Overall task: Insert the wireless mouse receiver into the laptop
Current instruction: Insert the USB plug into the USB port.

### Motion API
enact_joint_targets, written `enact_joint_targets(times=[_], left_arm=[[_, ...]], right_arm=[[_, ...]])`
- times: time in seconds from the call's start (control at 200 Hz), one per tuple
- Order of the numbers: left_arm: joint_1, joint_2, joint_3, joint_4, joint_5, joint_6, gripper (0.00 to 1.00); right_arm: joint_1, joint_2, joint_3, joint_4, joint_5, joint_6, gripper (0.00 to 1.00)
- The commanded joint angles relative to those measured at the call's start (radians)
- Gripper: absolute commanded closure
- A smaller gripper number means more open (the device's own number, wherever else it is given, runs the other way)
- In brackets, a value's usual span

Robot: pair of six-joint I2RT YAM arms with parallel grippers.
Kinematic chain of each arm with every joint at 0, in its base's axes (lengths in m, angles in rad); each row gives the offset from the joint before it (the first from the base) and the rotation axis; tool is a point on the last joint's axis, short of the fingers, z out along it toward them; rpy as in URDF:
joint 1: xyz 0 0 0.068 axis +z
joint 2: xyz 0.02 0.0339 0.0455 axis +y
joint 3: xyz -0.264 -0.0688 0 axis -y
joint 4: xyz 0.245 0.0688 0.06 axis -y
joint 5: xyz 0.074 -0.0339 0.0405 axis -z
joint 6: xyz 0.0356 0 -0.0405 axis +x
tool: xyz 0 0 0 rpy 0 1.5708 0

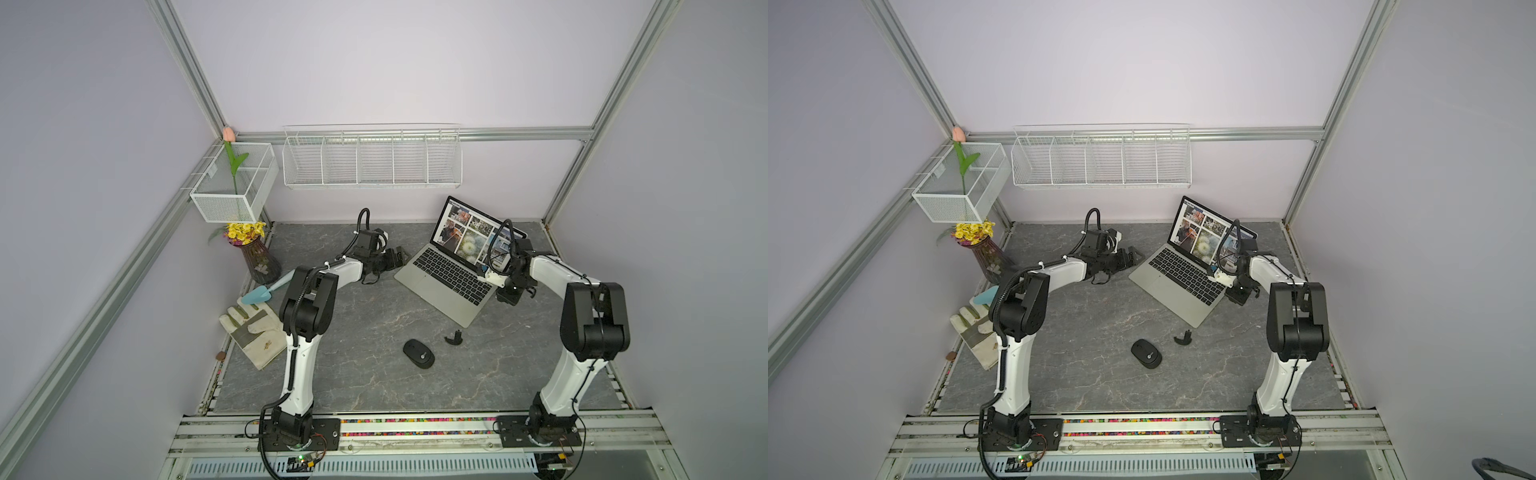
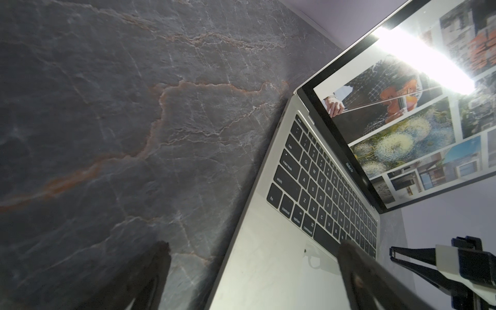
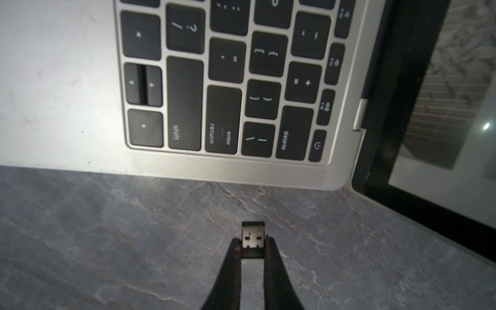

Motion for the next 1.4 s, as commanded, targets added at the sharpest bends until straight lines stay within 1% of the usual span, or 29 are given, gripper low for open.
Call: enact_joint_targets(times=[0.0,0.245,0.42,0.69,0.9,1.185,1.395], left_arm=[[-0.006,0.022,0.032,-0.005,-0.008,-0.017,0.01],[-0.015,0.030,0.037,-0.018,-0.021,-0.019,0.01],[-0.016,0.035,0.037,-0.021,-0.021,-0.021,0.01],[-0.019,0.044,0.042,-0.027,-0.016,-0.021,0.01],[-0.027,0.056,0.053,-0.036,-0.012,-0.016,0.01],[-0.048,0.079,0.070,-0.059,-0.025,-0.004,0.01],[-0.050,0.089,0.074,-0.071,-0.029,0.007,0.01]], right_arm=[[0.009,0.030,-0.011,0.016,-0.027,0.008,0.88],[0.018,0.066,-0.015,0.065,-0.016,0.020,0.89],[0.020,0.059,-0.025,0.086,-0.017,0.023,0.89],[0.021,0.048,-0.020,0.101,-0.058,0.049,0.90],[0.020,0.034,-0.021,0.095,-0.121,0.069,0.90],[0.021,0.003,-0.024,0.102,-0.156,0.081,0.91],[0.023,0.004,-0.031,0.134,-0.117,0.101,0.92]])
